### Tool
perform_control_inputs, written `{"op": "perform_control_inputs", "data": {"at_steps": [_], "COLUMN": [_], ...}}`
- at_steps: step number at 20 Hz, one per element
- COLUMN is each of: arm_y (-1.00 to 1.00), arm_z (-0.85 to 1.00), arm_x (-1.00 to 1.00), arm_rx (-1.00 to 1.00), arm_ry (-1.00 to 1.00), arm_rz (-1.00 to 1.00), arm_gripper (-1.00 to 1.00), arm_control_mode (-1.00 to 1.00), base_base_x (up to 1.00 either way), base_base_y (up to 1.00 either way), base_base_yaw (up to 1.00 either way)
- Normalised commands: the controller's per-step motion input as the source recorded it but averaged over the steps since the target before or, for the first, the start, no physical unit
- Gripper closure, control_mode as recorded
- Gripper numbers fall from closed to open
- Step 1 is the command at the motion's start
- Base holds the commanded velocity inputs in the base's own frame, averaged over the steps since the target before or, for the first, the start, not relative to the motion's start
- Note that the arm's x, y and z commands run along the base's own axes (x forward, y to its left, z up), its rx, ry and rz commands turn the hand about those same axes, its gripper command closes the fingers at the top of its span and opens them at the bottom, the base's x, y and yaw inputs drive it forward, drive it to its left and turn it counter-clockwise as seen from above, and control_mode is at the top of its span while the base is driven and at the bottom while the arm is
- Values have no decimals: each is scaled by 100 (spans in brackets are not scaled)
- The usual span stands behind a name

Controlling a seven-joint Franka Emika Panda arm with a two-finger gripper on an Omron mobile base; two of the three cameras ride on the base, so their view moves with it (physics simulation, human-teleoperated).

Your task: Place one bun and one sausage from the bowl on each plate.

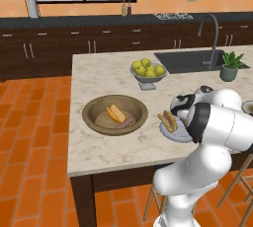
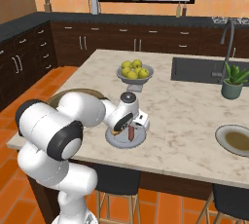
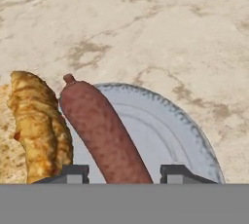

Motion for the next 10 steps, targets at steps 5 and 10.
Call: {"op": "perform_control_inputs", "data": {"at_steps": [5,10], "arm_y": [-1,0], "arm_z": [1,79], "arm_x": [-2,-30], "arm_rx": [0,0], "arm_ry": [0,-1], "arm_rz": [0,0], "arm_gripper": [-100,-100], "arm_control_mode": [-100,-100], "base_base_x": [0,0], "base_base_y": [0,0], "base_base_yaw": [0,0]}}
